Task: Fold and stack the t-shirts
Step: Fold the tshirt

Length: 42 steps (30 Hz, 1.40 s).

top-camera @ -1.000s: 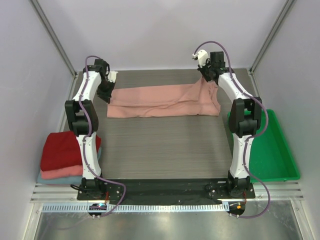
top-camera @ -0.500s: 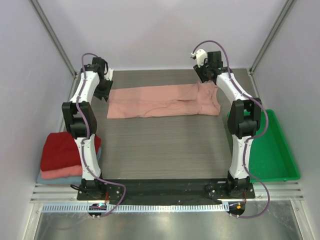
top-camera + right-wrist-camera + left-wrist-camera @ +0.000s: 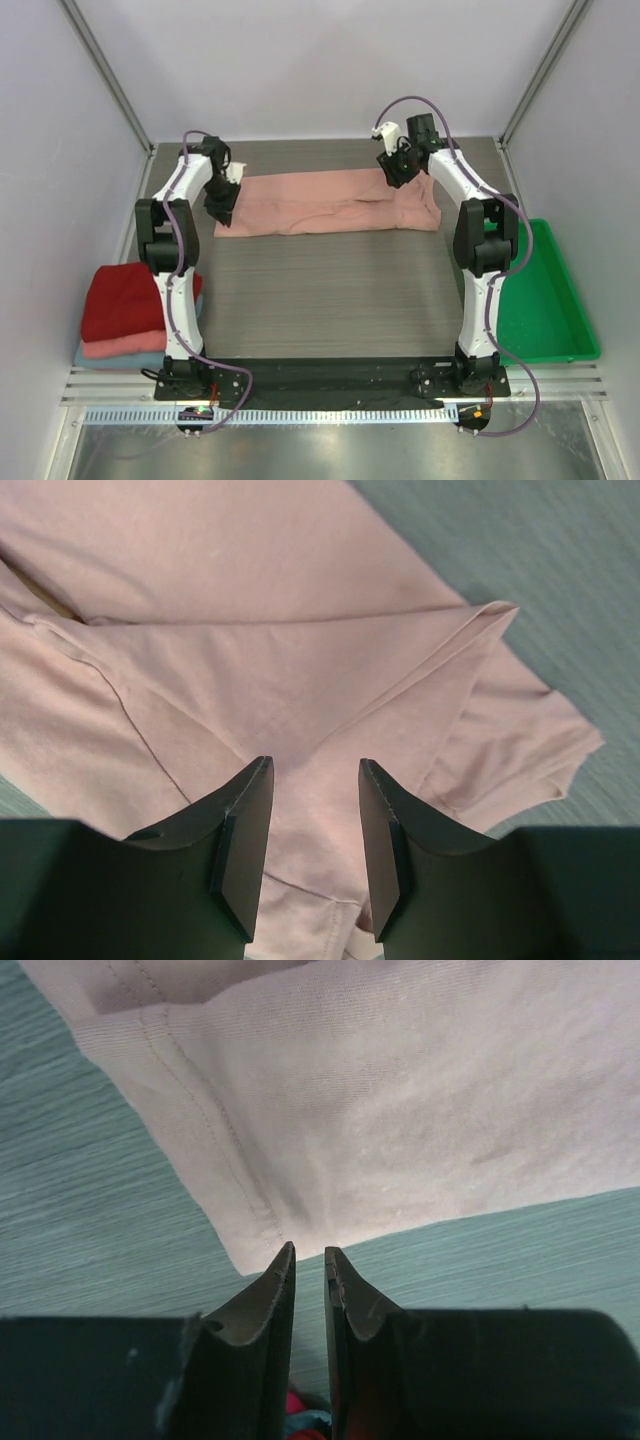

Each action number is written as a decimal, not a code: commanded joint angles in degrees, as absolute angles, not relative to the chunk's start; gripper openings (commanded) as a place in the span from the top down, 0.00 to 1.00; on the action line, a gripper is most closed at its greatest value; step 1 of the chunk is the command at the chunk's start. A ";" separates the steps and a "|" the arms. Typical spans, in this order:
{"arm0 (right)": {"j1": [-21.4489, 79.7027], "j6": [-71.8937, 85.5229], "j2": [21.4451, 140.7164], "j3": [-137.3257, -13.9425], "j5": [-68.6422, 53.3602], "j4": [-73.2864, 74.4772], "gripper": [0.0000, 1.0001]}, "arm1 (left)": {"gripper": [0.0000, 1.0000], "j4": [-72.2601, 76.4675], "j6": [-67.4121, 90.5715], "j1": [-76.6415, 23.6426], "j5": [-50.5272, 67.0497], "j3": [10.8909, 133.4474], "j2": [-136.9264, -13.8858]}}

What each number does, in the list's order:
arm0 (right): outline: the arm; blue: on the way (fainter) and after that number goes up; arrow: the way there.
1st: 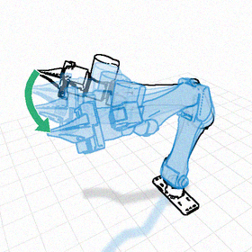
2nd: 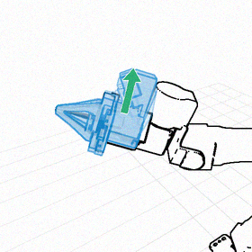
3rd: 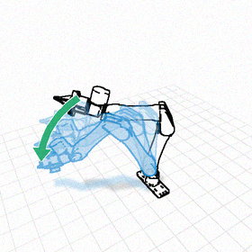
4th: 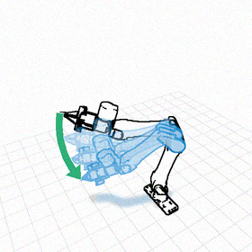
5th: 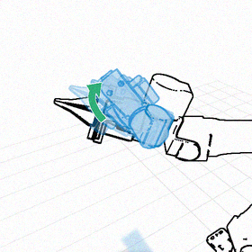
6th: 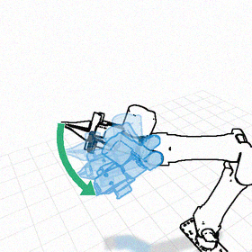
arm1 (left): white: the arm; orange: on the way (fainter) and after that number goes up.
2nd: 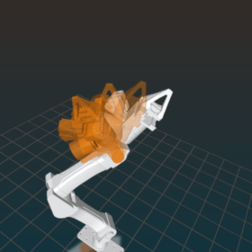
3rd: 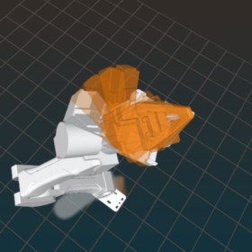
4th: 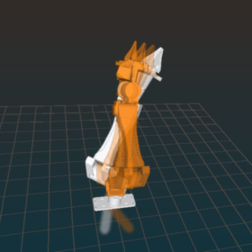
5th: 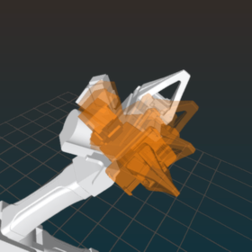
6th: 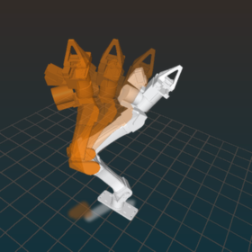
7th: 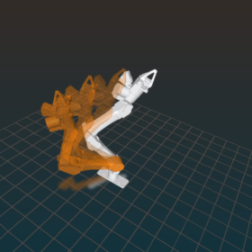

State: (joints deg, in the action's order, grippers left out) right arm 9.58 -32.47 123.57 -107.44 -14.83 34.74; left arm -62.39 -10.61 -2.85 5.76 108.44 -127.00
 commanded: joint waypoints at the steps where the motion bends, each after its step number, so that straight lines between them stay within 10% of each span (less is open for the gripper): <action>1: 9.76 -33.57 124.89 -108.01 -15.91 35.95 0.54 | 0.81 -61.87 -10.90 -2.55 6.86 109.16 -127.88; 28: 9.67 -32.87 130.52 -109.25 -20.21 39.29 0.51 | 0.81 -61.96 -10.90 -2.55 4.13 108.90 -130.69; 35: 9.67 -32.52 131.40 -111.35 -20.83 39.46 0.91 | 0.81 -61.88 -10.99 -2.46 3.43 108.72 -130.52; 42: 9.76 -32.61 129.82 -117.23 -21.09 39.46 0.95 | 0.80 -61.53 -11.16 -2.55 3.34 107.67 -130.17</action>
